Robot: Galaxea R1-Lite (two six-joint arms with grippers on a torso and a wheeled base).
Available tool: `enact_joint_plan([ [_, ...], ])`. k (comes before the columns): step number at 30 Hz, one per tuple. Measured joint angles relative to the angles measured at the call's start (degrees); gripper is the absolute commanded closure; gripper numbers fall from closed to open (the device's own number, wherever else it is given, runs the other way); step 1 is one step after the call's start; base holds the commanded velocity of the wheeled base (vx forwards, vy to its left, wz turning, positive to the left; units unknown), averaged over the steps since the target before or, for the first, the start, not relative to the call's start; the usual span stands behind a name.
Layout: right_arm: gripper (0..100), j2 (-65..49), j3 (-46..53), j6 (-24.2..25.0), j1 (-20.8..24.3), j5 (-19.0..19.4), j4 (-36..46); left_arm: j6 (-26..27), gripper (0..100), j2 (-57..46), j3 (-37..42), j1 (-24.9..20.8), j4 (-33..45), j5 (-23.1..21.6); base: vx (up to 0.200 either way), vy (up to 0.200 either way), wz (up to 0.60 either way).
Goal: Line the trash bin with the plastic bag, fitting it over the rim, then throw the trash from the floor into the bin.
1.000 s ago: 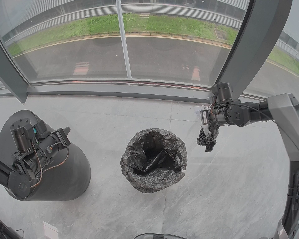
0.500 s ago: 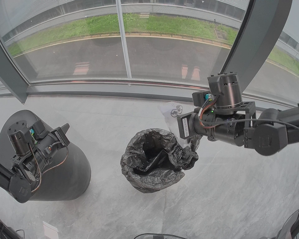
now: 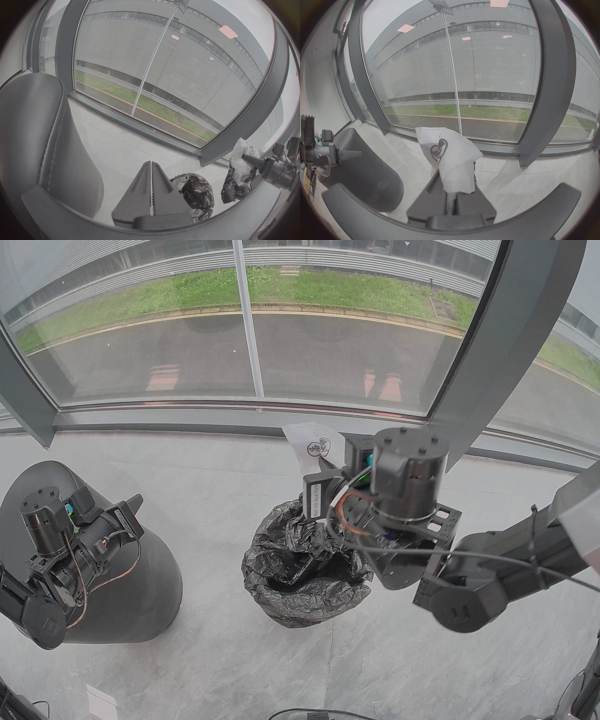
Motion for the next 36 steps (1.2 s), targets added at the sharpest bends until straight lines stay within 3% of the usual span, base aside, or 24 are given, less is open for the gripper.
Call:
enact_joint_plan([
  [9,100,11.85,0.72,-10.08,3.75,-5.51,-16.19,0.00,100,0.33,0.04,-0.10,-0.05,0.01,0.000,0.000,0.00],
  [33,100,21.26,-4.38,-12.25,-0.61,-5.94,-17.63,-0.16,100,0.46,0.04,-0.21,-0.07,0.00,0.000,0.000,0.00],
  [34,0,21.44,-4.44,-12.28,-0.68,-5.94,-17.63,-0.16,100,0.46,0.04,-0.21,-0.07,0.00,0.000,0.000,0.00],
  [36,0,21.72,-4.52,-12.28,-0.94,-5.95,-17.60,-0.16,100,0.46,0.04,-0.21,-0.07,-0.02,0.000,0.000,0.00],
])
